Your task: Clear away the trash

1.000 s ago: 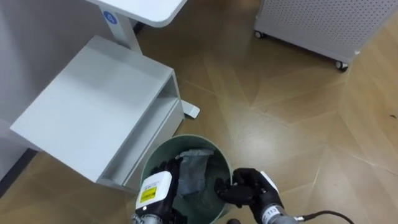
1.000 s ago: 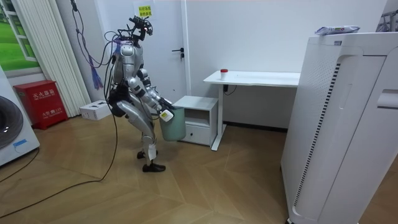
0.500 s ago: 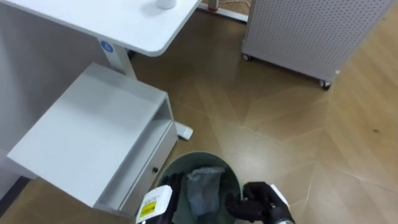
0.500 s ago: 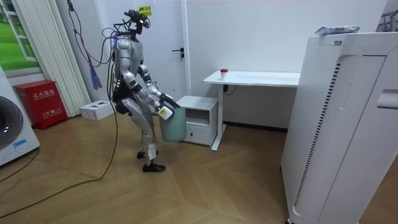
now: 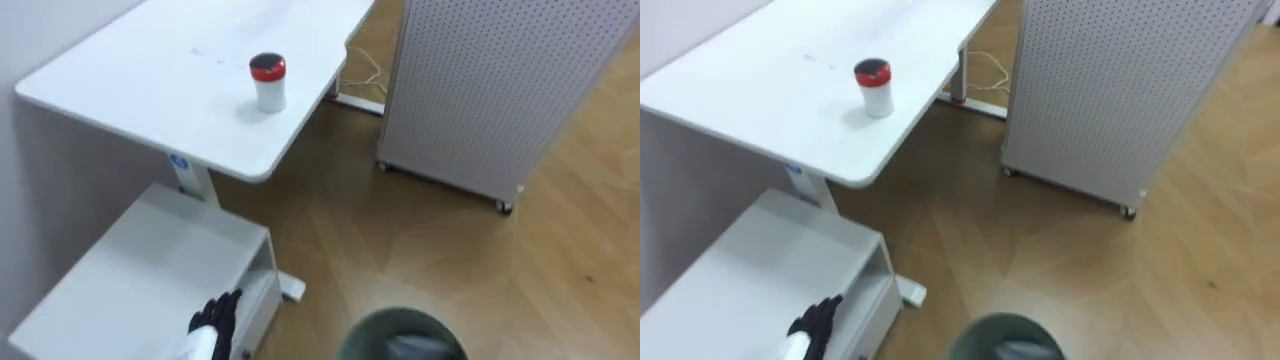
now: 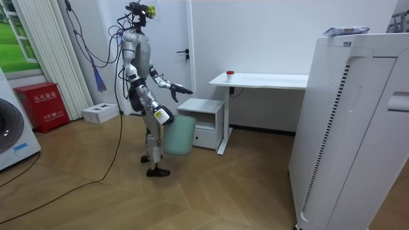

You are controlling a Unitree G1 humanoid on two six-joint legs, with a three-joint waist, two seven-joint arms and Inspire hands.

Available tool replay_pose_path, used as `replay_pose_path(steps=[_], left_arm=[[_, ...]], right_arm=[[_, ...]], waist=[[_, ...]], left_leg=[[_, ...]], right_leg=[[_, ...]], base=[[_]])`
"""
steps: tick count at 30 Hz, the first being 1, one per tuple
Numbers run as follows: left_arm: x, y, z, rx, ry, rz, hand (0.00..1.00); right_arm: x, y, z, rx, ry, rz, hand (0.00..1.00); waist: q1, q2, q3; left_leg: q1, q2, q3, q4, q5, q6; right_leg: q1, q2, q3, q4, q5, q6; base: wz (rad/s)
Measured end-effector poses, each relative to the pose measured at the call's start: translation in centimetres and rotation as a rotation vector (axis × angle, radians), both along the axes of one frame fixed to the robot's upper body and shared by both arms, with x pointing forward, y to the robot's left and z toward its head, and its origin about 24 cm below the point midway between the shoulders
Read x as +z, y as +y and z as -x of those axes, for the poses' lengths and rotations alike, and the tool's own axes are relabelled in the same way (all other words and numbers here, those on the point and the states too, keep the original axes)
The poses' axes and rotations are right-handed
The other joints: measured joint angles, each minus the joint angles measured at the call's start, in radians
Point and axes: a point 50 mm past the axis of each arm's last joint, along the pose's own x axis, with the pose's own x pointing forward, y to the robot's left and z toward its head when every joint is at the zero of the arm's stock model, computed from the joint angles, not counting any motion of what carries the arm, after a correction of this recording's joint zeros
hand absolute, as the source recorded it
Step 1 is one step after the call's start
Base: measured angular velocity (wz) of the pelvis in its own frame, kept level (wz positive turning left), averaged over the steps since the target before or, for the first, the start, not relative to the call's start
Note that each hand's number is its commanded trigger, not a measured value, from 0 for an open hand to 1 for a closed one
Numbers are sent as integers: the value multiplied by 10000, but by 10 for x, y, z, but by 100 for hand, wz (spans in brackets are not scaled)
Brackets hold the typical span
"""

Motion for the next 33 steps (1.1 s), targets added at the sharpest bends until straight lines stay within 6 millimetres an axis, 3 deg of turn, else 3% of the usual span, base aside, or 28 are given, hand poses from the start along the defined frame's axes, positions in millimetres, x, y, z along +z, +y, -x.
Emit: replay_pose_path(steps=[1, 4, 8, 16, 21, 30, 33], left_arm=[[0, 1, 3, 172, -17, 103, 0], [0, 5, 5, 637, 17, 398, 0], [5, 12, 1, 1239, -296, 700, 0], [55, 14, -18, 1704, -3161, 2239, 0], [62, 26, -21, 2461, -3617, 2637, 0], [91, 29, -32, 2745, -5108, 3209, 0], [97, 25, -36, 2665, -5340, 3413, 0]], right_arm=[[-1, -3, 6, -183, 82, -5, 100], [-3, -5, 13, -247, 239, 13, 100], [-4, -5, 16, -94, 317, 32, 100], [-8, -3, 26, 241, 557, -147, 100], [-7, -4, 25, 353, 517, -181, 100], [2, -6, 17, 606, -36, 69, 100], [3, -5, 15, 768, -112, 62, 100]], waist=[[-36, -13, -53], [-55, -55, -89], [48, -103, -88], [172, -184, -43], [174, -201, -47], [201, -48, -75], [72, 40, -46]], left_leg=[[258, -36, 0, -188, 6, -6], [877, -66, 40, -572, 38, -3], [1324, -5, 147, -758, 37, -4], [2049, -2, 104, -1100, 37, -6], [2143, 0, 99, -1097, 40, -13], [2170, 19, 67, -1099, 38, -16], [2353, 12, -13, -1119, 38, -16]], right_leg=[[228, 10, -16, -125, -12, 26], [736, 40, 34, -321, -53, 90], [1044, 96, 141, -406, -63, 107], [1805, 181, 200, -696, -102, 166], [1872, 194, 178, -718, -101, 165], [1904, 202, 202, -738, -100, 163], [2125, 191, 156, -754, -101, 166]], base=[[0], [-4], [-16], [2], [0], [0], [3]])
